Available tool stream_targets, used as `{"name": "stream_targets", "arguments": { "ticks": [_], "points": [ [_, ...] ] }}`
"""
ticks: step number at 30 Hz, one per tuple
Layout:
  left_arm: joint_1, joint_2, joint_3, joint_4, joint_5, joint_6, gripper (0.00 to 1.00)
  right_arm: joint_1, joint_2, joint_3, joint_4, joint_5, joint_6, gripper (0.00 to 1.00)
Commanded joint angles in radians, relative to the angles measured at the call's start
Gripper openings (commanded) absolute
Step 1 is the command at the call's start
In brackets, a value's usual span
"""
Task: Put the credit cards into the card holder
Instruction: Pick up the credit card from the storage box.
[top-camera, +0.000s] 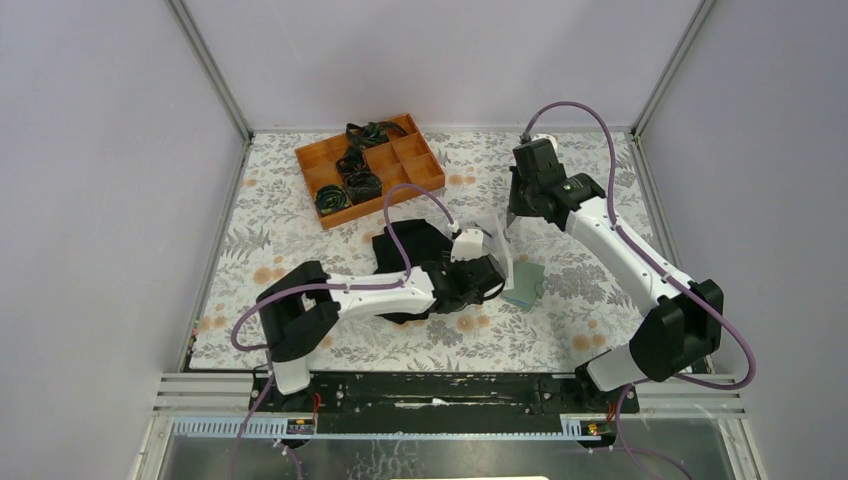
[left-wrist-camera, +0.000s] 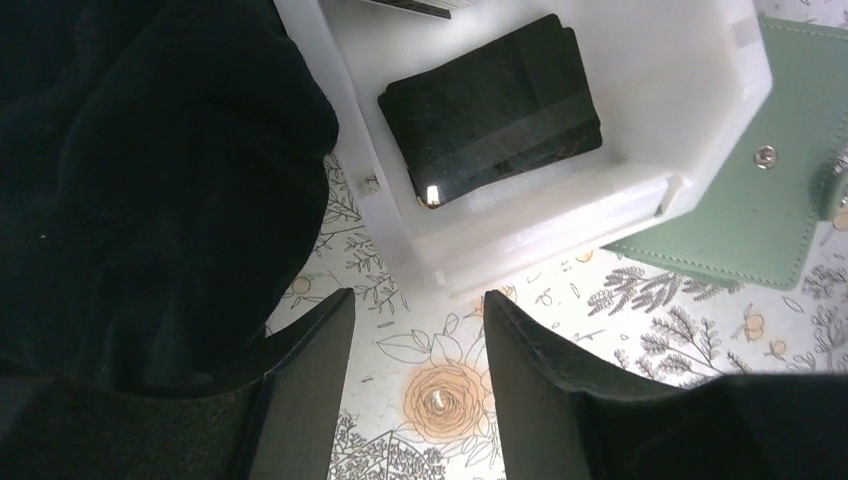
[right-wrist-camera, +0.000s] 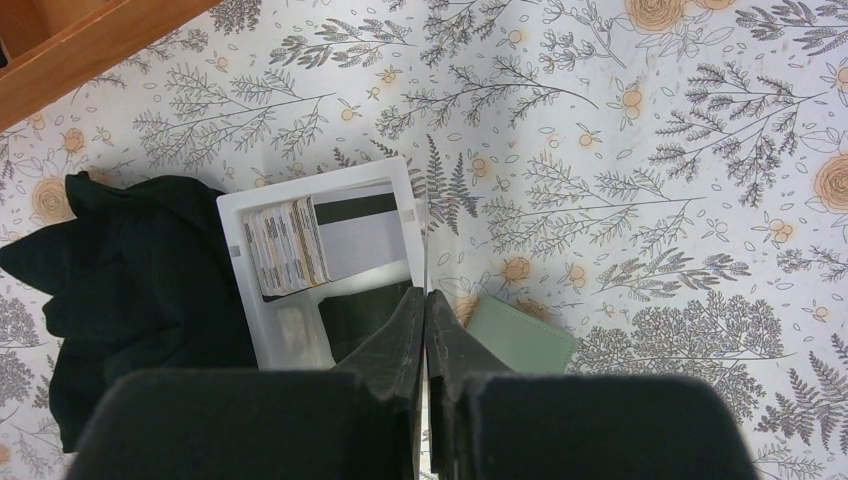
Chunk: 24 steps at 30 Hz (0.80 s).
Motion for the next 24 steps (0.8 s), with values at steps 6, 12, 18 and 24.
{"name": "stream_targets", "arguments": {
  "ticks": [6, 12, 18, 24],
  "points": [
    [0.036, 0.06, 0.06, 0.05, -0.131, -0.033, 0.5, -0.011, -0.041, -0.016, 0.036, 0.012, -0.021, 0.0],
    [0.062, 0.09, 0.097, 0.073, -0.136, 0.001, 0.48, -0.02, -0.052, -0.034, 0.037, 0.022, -0.019, 0.0],
    [0.097, 0.128, 0.14, 0.109, -0.109, 0.05, 0.42, -0.031, -0.058, -0.046, 0.031, 0.03, -0.021, 0.0],
    [0.147, 0.196, 0.195, 0.13, -0.066, 0.099, 0.18, -0.044, -0.059, -0.049, 0.033, 0.048, -0.024, 0.0]
  ]
}}
